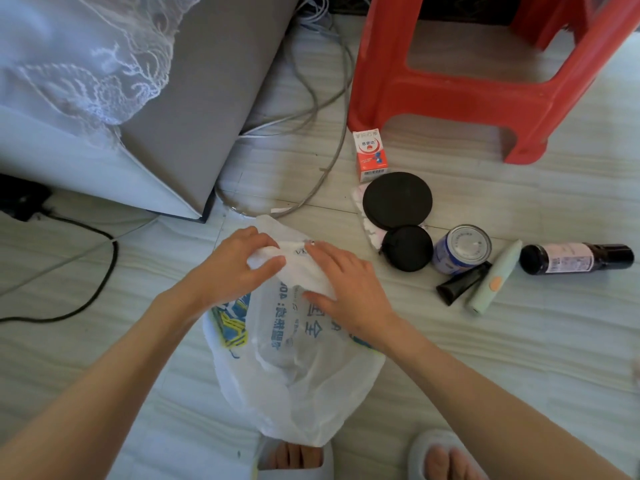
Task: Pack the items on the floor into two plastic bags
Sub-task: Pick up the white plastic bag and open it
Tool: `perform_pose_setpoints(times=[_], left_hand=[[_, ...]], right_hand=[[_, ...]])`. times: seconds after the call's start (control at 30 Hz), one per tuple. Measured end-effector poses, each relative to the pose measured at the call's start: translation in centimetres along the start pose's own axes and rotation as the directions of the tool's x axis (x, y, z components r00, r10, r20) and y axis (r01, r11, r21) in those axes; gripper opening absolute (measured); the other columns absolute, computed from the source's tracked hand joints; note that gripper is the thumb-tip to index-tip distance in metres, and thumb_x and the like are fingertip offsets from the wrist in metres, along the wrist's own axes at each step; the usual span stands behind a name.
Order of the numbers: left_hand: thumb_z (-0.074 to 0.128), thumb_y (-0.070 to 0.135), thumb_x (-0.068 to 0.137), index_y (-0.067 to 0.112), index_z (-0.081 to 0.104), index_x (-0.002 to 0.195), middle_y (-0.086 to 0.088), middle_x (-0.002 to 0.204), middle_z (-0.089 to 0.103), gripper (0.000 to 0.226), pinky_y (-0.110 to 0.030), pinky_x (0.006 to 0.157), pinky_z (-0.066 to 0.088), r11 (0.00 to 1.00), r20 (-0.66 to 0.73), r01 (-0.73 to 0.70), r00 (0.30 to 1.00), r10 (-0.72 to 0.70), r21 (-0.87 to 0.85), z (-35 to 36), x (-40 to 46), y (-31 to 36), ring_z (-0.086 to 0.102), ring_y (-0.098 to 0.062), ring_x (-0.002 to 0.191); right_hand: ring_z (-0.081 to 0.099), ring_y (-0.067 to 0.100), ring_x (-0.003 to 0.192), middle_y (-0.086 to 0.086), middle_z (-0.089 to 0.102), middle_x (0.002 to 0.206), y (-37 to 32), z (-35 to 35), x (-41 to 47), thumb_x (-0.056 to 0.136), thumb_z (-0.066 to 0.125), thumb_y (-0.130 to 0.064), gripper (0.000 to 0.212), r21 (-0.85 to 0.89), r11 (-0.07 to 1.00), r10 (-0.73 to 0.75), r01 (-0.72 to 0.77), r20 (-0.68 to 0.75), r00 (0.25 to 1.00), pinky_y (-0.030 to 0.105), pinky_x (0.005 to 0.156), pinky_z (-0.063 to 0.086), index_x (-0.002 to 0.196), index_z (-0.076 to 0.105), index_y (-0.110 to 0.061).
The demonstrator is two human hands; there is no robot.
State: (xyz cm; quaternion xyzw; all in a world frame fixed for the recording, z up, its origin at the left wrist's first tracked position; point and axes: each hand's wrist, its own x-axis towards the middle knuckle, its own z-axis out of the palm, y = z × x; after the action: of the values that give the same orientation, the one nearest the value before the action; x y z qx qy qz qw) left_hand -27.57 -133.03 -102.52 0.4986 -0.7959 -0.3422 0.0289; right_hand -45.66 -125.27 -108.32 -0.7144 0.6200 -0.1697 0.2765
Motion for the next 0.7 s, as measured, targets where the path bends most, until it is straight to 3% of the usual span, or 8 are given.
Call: perform_pose_setpoints(times=[0.1,0.17,0.23,0.3,0.43,0.57,0.63,0.7], left_hand=[[0.055,0.038,0.089,0.027,0.055,0.072,0.012,0.072,0.049,0.020,-0.006,0.063,0.035,0.999,-0.039,0.000,0.999,-0.002,-0.054,-0.1,0.1,-0.1,0.049,-0.002,0.069],[0.053,0.025,0.092,0.029,0.052,0.064,0.010,0.064,0.050,0.029,-0.008,0.057,0.035,0.994,-0.078,0.041,0.996,-0.049,-0.099,0.3,0.1,-0.6,0.047,-0.001,0.059],[0.053,0.024,0.092,0.026,0.055,0.069,0.007,0.069,0.055,0.023,-0.009,0.058,0.036,0.990,-0.088,0.071,0.993,-0.082,-0.121,0.7,0.1,-0.9,0.050,-0.001,0.063],[0.055,0.021,0.091,0.020,0.063,0.084,0.001,0.083,0.059,0.010,-0.014,0.068,0.038,0.993,-0.129,0.070,0.988,-0.082,-0.095,1.2,0.2,-1.5,0.055,-0.012,0.077],[0.054,0.005,0.090,0.009,0.064,0.108,-0.009,0.101,0.058,0.021,-0.033,0.079,0.042,0.993,-0.337,0.002,0.941,0.039,0.119,1.1,0.4,-1.8,0.057,-0.028,0.092],[0.052,0.003,0.084,0.006,0.059,0.110,-0.016,0.110,0.057,0.027,-0.040,0.089,0.036,0.907,-0.522,-0.067,0.799,0.299,0.417,1.3,-0.5,0.3,0.046,-0.029,0.104],[0.054,0.001,0.079,0.006,0.062,0.099,-0.014,0.102,0.061,0.022,-0.038,0.088,0.037,0.847,-0.449,-0.196,0.777,0.441,0.493,3.3,-1.8,1.9,0.049,-0.026,0.100],[0.063,-0.004,0.070,0.009,0.064,0.099,-0.011,0.100,0.065,0.032,-0.040,0.085,0.046,0.804,-0.240,-0.303,0.848,0.473,0.511,6.7,-3.2,1.9,0.059,-0.027,0.097]], right_hand=[[0.055,0.020,0.106,0.006,0.060,0.118,0.3,-0.4,0.7,0.089,0.057,-0.016,0.028,0.371,0.915,0.162,-0.159,0.024,0.987,0.028,0.091,0.039,0.117,0.061,-0.012],[0.058,0.015,0.088,0.001,0.065,0.095,0.5,-1.2,0.7,0.090,0.056,-0.015,0.014,0.622,0.705,0.296,-0.341,0.179,0.938,0.027,0.080,0.043,0.099,0.067,-0.015],[0.058,0.015,0.079,-0.001,0.064,0.085,1.1,-2.0,0.6,0.091,0.056,-0.020,0.010,0.687,0.587,0.293,-0.429,0.313,0.903,0.029,0.072,0.045,0.087,0.065,-0.020],[0.059,0.016,0.074,0.000,0.065,0.080,1.8,-2.7,0.3,0.091,0.056,-0.022,0.014,0.711,0.544,0.295,-0.446,0.336,0.895,0.031,0.068,0.046,0.081,0.065,-0.023],[0.055,0.008,0.054,-0.002,0.062,0.061,2.5,-2.7,0.1,0.091,0.056,-0.025,0.025,0.772,0.463,0.406,-0.436,0.252,0.878,0.026,0.058,0.045,0.069,0.063,-0.015],[0.046,0.021,0.065,0.013,0.051,0.071,2.7,-2.2,0.6,0.092,0.054,-0.030,0.036,0.843,0.383,0.606,-0.379,0.081,0.792,0.030,0.063,0.039,0.076,0.059,0.002],[0.042,0.019,0.067,0.011,0.048,0.073,2.7,-2.2,0.8,0.094,0.050,-0.026,0.036,0.865,0.385,0.654,-0.321,-0.011,0.757,0.026,0.060,0.038,0.077,0.055,0.004],[0.040,0.018,0.067,0.010,0.046,0.072,2.7,-2.4,0.7,0.096,0.048,-0.024,0.037,0.863,0.409,0.670,-0.297,-0.063,0.739,0.024,0.057,0.035,0.078,0.052,0.008]])
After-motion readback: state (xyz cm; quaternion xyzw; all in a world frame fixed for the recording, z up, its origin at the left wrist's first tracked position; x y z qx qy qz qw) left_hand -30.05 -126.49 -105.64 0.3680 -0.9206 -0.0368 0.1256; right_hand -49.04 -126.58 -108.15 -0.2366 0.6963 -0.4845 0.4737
